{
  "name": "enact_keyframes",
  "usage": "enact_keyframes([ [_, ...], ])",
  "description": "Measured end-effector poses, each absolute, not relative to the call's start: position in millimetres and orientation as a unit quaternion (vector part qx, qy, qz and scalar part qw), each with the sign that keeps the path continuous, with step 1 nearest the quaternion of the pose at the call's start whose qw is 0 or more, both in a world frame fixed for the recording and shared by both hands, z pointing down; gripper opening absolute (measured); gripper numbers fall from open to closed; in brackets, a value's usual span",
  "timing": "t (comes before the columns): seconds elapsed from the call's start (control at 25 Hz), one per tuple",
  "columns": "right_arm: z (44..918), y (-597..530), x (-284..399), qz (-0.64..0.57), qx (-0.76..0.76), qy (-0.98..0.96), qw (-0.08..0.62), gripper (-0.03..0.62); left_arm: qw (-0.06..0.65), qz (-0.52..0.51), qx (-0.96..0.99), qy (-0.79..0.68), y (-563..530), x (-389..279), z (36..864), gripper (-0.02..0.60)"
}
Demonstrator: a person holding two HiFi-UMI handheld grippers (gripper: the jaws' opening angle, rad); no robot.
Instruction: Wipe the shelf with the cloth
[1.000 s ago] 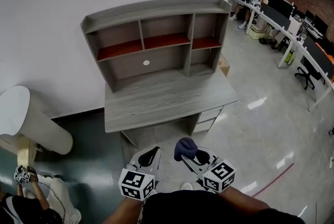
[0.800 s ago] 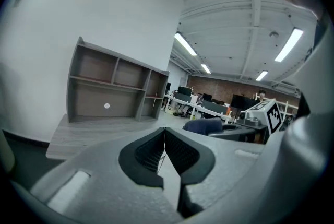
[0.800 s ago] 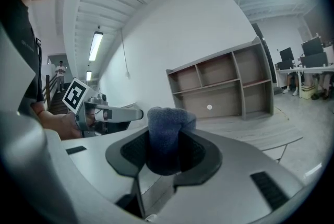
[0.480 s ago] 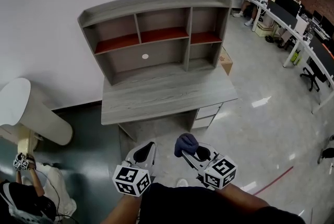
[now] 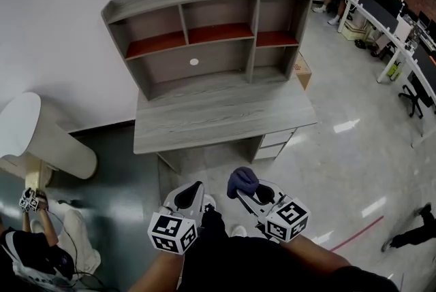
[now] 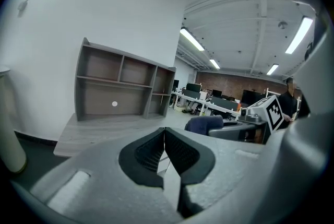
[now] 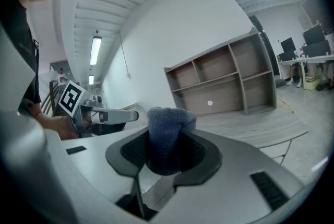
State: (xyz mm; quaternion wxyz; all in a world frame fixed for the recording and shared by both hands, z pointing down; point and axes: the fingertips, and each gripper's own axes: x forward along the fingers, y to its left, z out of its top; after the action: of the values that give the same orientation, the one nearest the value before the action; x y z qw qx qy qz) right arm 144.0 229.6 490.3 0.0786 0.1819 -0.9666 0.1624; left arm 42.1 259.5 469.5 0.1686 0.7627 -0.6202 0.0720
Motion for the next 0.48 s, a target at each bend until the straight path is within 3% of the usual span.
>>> enact_keyframes([
  [0.48,497.0,143.6,97.4,0.174,0.215,-0.956,0.095,0.137,0.176,0.069,0.775,-0.603,166.5,-12.2,474.2,0.010],
])
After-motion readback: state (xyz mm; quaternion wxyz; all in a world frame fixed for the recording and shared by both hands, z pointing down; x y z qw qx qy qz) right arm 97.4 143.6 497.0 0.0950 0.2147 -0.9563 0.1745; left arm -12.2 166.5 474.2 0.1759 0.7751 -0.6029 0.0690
